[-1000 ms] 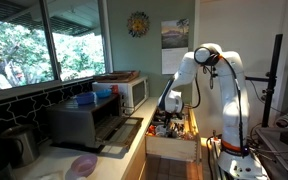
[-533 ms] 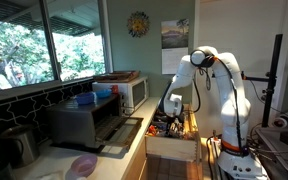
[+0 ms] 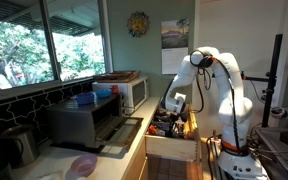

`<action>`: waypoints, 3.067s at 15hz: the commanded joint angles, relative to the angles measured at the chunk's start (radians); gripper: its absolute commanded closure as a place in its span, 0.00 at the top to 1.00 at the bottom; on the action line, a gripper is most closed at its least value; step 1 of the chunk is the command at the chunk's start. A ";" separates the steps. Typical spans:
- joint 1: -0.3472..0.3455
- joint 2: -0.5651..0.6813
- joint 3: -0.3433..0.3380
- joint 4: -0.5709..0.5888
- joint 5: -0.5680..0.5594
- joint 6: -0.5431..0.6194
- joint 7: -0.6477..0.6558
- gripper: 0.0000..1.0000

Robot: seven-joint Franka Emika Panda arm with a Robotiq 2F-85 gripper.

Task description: Put the green packet in the drawer

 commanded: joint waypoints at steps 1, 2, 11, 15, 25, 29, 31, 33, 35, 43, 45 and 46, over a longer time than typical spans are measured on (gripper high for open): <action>-0.058 -0.073 0.039 0.011 0.108 -0.024 -0.096 0.40; -0.057 -0.094 0.042 0.011 0.121 -0.031 -0.105 0.49; 0.057 -0.049 0.004 -0.093 -0.056 0.233 0.126 1.00; 0.108 0.011 0.011 -0.074 -0.022 0.412 0.149 0.97; 0.170 0.039 -0.014 -0.072 -0.087 0.438 0.218 0.97; 0.172 0.093 -0.003 -0.048 -0.087 0.492 0.244 1.00; 0.173 0.123 0.000 -0.033 -0.082 0.516 0.256 1.00; 0.167 0.149 0.008 -0.018 -0.090 0.534 0.275 0.93; 0.286 0.165 -0.119 -0.030 -0.214 0.513 0.429 0.86; 0.316 0.254 -0.141 -0.012 -0.328 0.521 0.584 0.84; 0.335 0.269 -0.160 -0.013 -0.349 0.528 0.609 0.81; 0.349 0.281 -0.178 -0.011 -0.355 0.536 0.629 0.75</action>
